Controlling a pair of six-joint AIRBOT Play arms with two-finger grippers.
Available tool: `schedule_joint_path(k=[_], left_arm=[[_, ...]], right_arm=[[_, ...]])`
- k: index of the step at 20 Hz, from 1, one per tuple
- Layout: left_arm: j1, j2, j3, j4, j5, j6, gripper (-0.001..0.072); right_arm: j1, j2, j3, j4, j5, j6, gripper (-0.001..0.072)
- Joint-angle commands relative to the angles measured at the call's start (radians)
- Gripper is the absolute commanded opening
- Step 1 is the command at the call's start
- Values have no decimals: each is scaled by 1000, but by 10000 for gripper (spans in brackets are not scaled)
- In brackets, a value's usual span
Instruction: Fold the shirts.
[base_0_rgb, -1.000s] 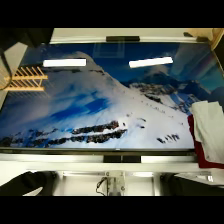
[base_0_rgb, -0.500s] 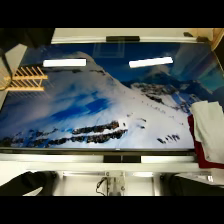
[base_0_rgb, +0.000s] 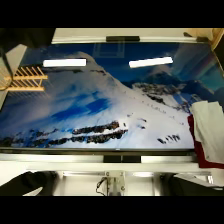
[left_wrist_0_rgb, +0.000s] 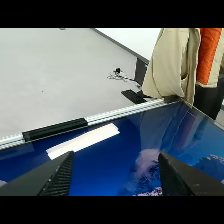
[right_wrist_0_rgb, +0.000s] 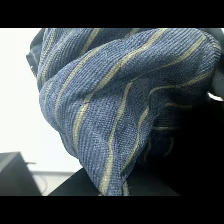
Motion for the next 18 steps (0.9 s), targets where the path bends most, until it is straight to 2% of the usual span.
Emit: schedule_joint_path(k=[1, 5, 7, 8, 9, 10, 12, 13, 14, 18], left_arm=[[0, -12, 0, 0, 0, 2, 594], [0, -77, 0, 0, 22, 2, 593], [-1, -108, 1, -2, 93, -17, 575], [-1, -111, 1, -12, 140, -33, 425], [-1, -109, 2, -11, 193, -47, 305], [-1, -109, 14, -11, 236, -51, 298], [0, -109, 59, -11, 248, -50, 328], [0, -108, 78, -11, 246, -50, 480], [0, -109, 94, -10, 239, -49, 597], [0, -110, 107, -10, 196, 14, 609]], right_arm=[[70, 34, 0, 2, 166, -4, 87], [256, 79, 0, 5, 440, -33, 86], [408, 117, 0, 12, 488, -53, 86], [488, 140, 0, 23, 482, -54, 86], [581, 166, 0, 60, 480, -55, 86], [671, 188, 0, 122, 483, -82, 86], [877, 229, 0, 242, 515, -169, 87], [986, 245, 0, 265, 537, -227, 87], [1104, 256, 0, 262, 569, -284, 87], [1454, 256, -10, 263, 731, -424, 87]])
